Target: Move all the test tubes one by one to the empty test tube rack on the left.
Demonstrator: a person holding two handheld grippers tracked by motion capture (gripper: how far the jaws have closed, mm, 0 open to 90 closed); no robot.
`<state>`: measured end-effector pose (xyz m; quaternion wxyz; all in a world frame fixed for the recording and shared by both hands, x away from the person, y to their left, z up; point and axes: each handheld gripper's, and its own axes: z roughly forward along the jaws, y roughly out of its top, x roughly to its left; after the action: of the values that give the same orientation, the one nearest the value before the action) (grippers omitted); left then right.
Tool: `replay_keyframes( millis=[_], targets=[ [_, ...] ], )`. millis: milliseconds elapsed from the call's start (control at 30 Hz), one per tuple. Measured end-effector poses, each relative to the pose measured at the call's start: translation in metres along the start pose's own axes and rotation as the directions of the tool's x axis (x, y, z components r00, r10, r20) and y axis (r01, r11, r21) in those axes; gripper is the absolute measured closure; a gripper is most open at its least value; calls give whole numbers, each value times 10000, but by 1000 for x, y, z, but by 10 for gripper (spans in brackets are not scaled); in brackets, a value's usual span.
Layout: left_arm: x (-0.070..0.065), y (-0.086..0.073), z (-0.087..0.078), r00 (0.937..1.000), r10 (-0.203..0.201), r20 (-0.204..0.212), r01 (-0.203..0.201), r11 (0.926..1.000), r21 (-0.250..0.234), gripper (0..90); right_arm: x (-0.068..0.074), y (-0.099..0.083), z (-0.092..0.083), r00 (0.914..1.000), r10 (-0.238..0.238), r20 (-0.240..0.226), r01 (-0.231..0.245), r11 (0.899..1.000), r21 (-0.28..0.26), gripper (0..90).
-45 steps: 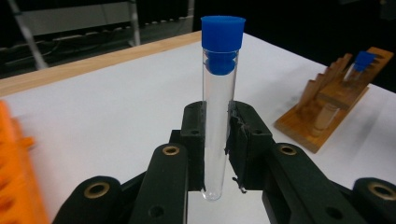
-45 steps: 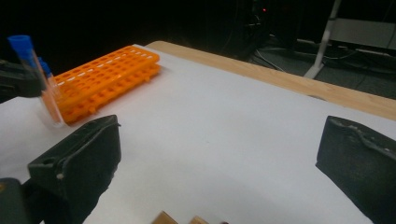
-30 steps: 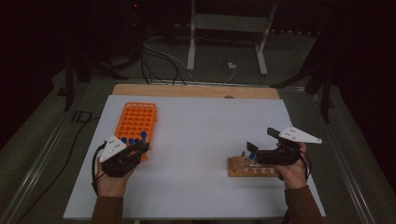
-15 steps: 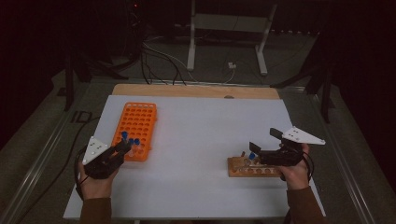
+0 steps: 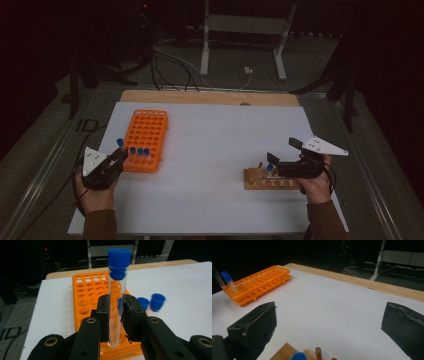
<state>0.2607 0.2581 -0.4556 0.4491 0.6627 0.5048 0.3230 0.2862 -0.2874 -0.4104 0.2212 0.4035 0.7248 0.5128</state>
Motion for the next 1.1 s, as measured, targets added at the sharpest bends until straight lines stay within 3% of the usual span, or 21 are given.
replay_keyframes(
  millis=[267,467,667,900,1033,1100],
  targets=[
    [4,-3,11,9999,-89,-53,90,9998,193,765,1,-1,1,10000,6,-58,-6,10000,12,1],
    [6,-10,20,9999,-53,-99,61,9967,807,765,1,-1,2,9999,-13,-114,13,10000,17,1],
    [6,-13,26,9998,-27,-207,63,9841,1774,774,2,-2,2,9999,-17,-159,18,10000,46,1],
    [5,-14,28,9998,4,-196,37,9784,2069,778,2,-2,2,9998,-15,-173,16,10000,43,2],
    [3,-18,32,9994,257,-222,-194,9684,2486,778,2,-2,2,9998,-13,-189,14,10000,40,2],
    [3,-19,33,9994,268,-210,-206,9670,2540,778,2,-2,1,9998,-21,-194,22,10000,41,2]
  ],
)
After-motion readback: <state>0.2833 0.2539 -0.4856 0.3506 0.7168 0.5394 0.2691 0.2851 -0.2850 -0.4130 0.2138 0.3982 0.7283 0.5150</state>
